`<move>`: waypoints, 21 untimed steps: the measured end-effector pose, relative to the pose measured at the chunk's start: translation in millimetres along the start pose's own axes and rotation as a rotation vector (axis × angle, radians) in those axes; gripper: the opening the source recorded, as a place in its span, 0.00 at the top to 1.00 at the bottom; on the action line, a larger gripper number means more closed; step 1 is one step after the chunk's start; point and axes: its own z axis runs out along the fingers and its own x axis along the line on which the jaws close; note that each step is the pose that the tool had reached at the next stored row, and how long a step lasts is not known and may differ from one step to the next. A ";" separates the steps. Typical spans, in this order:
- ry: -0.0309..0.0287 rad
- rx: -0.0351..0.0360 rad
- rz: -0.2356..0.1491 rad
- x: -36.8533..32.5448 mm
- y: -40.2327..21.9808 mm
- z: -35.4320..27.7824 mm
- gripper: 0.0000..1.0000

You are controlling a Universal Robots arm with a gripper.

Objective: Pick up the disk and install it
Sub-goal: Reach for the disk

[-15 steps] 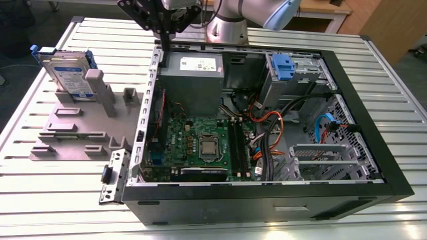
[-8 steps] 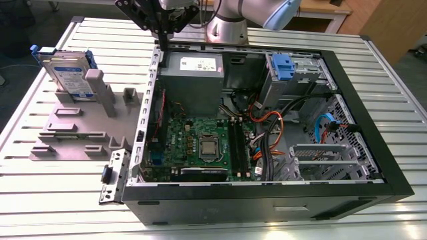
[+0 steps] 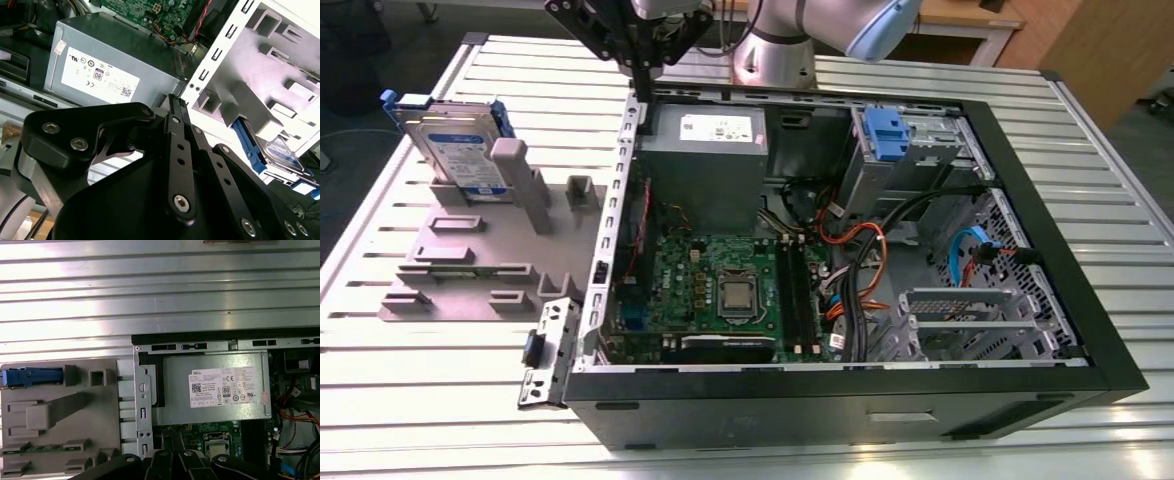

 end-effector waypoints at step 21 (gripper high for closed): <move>0.0000 0.0000 0.000 10.6 -0.1 -0.2 0.89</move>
